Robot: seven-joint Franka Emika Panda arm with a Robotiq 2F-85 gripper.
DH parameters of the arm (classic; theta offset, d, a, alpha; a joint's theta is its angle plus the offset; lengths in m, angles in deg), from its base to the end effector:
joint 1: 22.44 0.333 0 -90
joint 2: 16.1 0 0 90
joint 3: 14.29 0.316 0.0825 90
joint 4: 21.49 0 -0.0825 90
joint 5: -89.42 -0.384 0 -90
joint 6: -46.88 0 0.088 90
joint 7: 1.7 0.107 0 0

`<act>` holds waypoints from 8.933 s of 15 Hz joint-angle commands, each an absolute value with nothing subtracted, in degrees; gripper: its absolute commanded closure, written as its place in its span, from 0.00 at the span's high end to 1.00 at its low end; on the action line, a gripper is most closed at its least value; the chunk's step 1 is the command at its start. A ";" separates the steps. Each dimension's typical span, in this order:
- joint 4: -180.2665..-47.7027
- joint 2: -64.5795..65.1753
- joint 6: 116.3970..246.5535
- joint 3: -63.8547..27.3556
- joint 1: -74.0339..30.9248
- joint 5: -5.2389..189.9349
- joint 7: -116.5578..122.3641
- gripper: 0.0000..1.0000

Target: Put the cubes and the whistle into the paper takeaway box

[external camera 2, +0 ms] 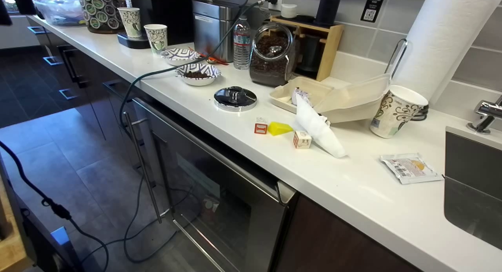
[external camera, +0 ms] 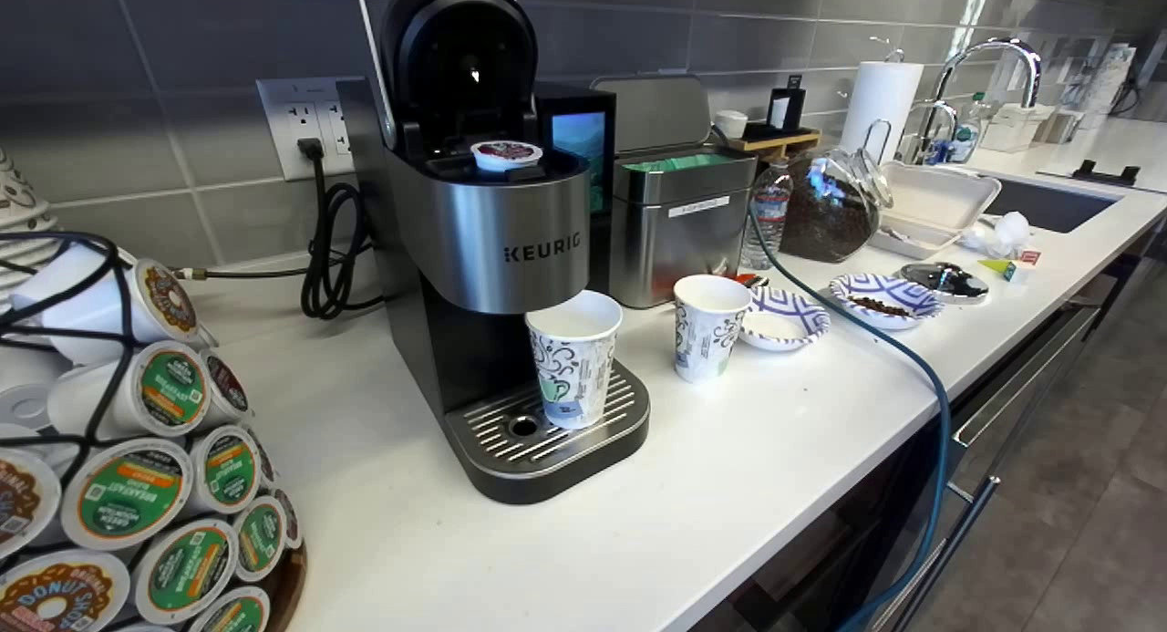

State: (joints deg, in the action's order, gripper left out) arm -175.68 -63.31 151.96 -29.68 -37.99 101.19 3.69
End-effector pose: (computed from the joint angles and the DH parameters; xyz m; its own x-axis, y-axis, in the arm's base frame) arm 0.2537 -0.1703 0.4556 0.8827 -0.4677 -0.0450 -0.4680 -0.8837 0.0038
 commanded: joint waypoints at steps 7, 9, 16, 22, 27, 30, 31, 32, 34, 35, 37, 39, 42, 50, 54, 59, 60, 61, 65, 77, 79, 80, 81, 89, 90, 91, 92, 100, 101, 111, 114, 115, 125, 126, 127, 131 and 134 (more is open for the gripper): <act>-172.93 -52.95 162.17 -37.10 -50.11 102.23 0.97 1.00; -173.10 -53.44 162.13 -36.06 -49.83 102.28 1.25 1.00; -159.81 -39.03 163.98 -33.96 -48.77 92.18 15.70 1.00; -142.10 -20.56 162.24 -33.18 -48.14 93.97 29.55 1.00; -130.99 -8.56 166.67 -34.12 -45.87 81.99 19.02 1.00; -131.71 -8.79 166.58 -34.25 -44.93 84.04 21.51 1.00; -131.09 -8.28 166.57 -34.42 -45.02 83.60 20.84 1.00; -130.85 -8.20 166.56 -34.56 -45.08 83.42 20.45 1.00; -130.09 -5.15 176.84 -34.35 -44.52 86.25 17.88 1.00; -129.10 -2.90 179.58 -34.21 -44.38 87.07 16.30 1.00; -128.13 0.38 183.62 -33.72 -44.15 87.24 13.17 1.00; -127.04 3.00 185.13 -31.98 -44.29 84.67 7.49 1.00; -124.01 7.59 185.98 -29.08 -45.36 80.60 1.67 1.00; -122.62 12.92 183.44 -26.62 -47.30 74.74 -0.50 1.00; -123.83 12.58 183.94 -27.71 -47.24 74.81 1.81 1.00; -122.70 13.72 180.57 -29.87 -46.38 77.30 5.69 1.00; -122.14 14.12 179.97 -30.22 -46.30 77.59 6.38 1.00; -121.66 14.67 180.00 -30.81 -45.96 78.19 7.77 1.00; -120.26 16.16 180.21 -32.54 -45.26 80.35 11.65 0.97; -115.47 19.88 183.19 -33.43 -44.25 84.31 15.54 0.09; -116.85 16.62 182.21 -33.35 -44.05 84.55 14.23 0.09; -117.55 15.09 182.25 -34.10 -43.31 85.52 14.80 0.09; -118.64 12.87 182.51 -35.14 -42.30 87.06 15.44 0.09; -107.10 18.73 198.69 -29.14 -47.62 81.66 6.39 0.09; -105.52 20.14 200.07 -26.52 -49.30 78.84 4.04 0.09; -103.50 21.99 201.29 -23.61 -51.07 76.12 1.03 0.09; -101.69 23.34 201.56 -21.15 -52.48 73.97 -1.50 0.09; -89.06 31.90 189.26 -11.32 -58.87 68.76 -11.99 0.66; -88.11 32.29 187.07 -10.69 -59.54 68.09 -12.81 0.73; -99.23 20.92 182.75 -10.47 -63.01 70.98 -26.48 1.00; -103.95 16.37 183.30 -12.06 -61.69 70.81 -29.63 1.00; -104.67 15.90 183.44 -12.10 -61.64 70.91 -29.83 1.00; -105.89 16.43 184.61 -15.44 -59.76 75.67 -28.14 1.00; -105.91 16.93 184.25 -17.04 -59.54 77.01 -27.85 1.00; -105.88 17.40 183.78 -18.27 -59.27 78.04 -27.48 1.00; -108.56 17.67 181.45 -22.43 -58.40 80.11 -21.90 1.00; -109.57 16.66 175.26 -21.74 -59.16 77.16 -19.55 1.00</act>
State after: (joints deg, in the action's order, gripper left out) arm -107.85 18.46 180.54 -21.78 -59.41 78.91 -22.76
